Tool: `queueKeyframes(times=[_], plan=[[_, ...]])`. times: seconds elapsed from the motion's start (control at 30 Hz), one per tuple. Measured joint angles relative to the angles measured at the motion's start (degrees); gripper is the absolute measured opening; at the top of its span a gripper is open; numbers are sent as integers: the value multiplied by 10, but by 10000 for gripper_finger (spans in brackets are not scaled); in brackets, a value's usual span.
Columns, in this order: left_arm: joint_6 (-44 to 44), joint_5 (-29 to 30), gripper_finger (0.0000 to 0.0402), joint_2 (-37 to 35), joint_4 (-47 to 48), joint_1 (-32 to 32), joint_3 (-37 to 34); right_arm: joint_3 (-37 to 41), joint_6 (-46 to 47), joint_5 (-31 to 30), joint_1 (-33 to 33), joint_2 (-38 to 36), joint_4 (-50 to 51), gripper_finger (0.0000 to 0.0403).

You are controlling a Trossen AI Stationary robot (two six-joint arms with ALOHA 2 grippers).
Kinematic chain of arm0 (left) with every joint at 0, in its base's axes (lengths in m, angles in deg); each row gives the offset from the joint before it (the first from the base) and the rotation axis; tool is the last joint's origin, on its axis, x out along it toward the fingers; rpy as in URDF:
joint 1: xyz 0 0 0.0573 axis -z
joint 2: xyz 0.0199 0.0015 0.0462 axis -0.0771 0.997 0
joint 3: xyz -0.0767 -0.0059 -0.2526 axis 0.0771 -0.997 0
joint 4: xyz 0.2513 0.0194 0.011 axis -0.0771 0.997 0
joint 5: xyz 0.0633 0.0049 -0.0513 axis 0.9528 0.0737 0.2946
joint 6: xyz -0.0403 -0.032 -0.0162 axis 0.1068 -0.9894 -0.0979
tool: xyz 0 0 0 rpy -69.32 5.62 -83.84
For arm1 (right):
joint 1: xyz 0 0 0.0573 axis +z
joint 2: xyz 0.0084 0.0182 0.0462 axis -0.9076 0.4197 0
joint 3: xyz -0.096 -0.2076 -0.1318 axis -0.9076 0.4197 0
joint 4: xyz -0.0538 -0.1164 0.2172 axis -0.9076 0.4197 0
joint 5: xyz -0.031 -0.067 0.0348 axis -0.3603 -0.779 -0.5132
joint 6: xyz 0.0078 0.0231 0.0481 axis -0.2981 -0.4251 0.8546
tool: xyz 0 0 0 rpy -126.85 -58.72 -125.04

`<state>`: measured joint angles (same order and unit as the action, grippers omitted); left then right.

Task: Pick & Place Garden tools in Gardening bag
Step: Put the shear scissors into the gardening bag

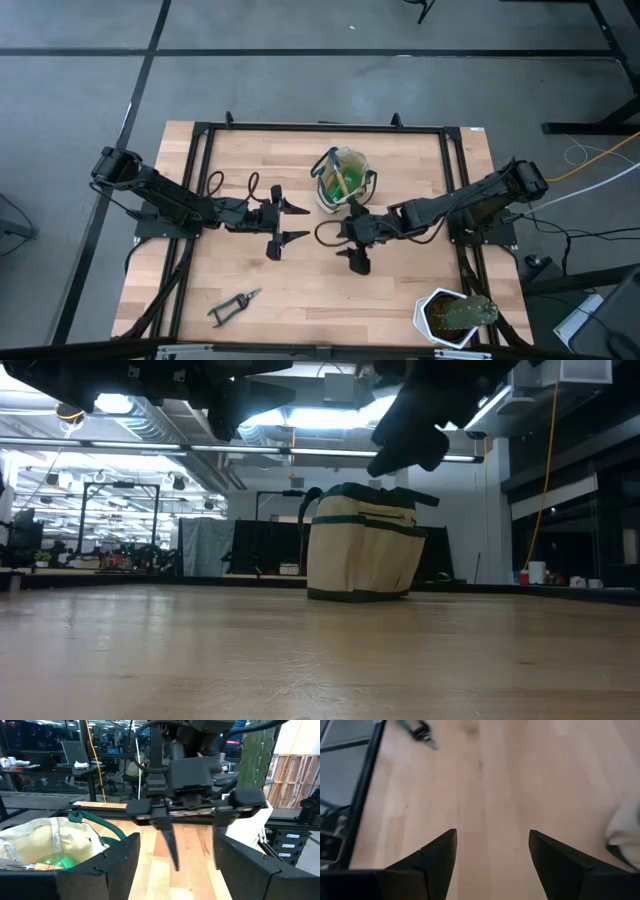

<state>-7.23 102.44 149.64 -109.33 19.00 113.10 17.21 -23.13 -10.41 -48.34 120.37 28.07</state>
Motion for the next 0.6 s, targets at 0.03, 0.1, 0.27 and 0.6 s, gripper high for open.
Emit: queueKeyframes(times=[0.03,0.1,0.27,0.6], plan=[[0,0,251,0,0,0,0,0,-2,6,5,0,-1,250],[0,0,251,0,0,0,0,0,-20,10,18,0,-8,250],[0,0,251,0,0,0,0,0,-35,44,48,0,-46,250],[0,0,251,0,0,0,0,0,-95,114,105,0,-95,250]])
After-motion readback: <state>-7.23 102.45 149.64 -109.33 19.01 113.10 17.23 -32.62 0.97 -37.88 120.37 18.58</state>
